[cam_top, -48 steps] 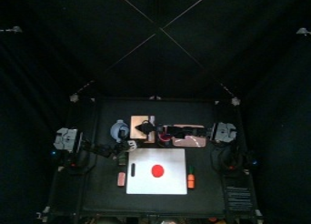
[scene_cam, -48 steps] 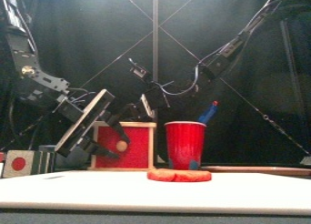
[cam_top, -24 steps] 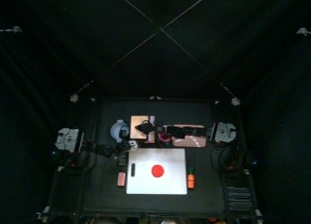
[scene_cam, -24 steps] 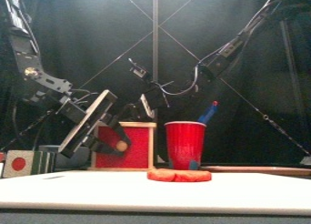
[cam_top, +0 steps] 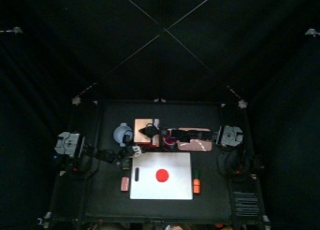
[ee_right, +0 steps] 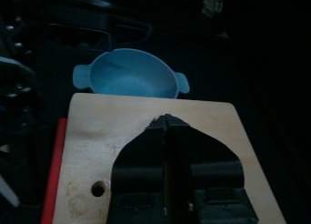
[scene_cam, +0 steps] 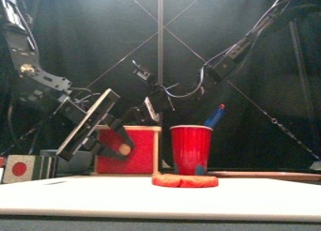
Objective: Get the cutter from the drawer then cut the dough then place the extra dough in the bowl
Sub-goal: Open the drawer
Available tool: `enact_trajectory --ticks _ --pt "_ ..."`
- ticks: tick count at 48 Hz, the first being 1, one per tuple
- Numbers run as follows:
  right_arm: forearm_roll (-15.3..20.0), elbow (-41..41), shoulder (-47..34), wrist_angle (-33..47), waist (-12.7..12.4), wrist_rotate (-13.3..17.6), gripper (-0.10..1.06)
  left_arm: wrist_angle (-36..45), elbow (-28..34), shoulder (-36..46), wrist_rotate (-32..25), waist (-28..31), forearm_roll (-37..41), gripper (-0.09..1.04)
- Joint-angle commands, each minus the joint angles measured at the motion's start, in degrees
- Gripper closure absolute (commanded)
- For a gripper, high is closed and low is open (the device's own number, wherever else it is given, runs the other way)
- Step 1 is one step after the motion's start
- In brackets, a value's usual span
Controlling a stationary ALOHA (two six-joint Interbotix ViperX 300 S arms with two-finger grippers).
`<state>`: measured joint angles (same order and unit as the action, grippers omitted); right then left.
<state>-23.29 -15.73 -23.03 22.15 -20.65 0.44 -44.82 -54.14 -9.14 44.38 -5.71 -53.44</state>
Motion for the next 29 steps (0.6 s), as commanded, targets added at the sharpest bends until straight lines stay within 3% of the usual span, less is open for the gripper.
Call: enact_trajectory --ticks 1,29 --pt "0.09 0.53 0.62 -0.53 -0.18 -0.18 1.01 0.18 0.62 1.32 0.0 -2.11 -0.35 0.24" --pt "0.09 0.7 0.44 -0.53 -0.53 -0.09 1.01 0.26 0.88 0.62 -0.09 -9.32 -5.27 0.25"
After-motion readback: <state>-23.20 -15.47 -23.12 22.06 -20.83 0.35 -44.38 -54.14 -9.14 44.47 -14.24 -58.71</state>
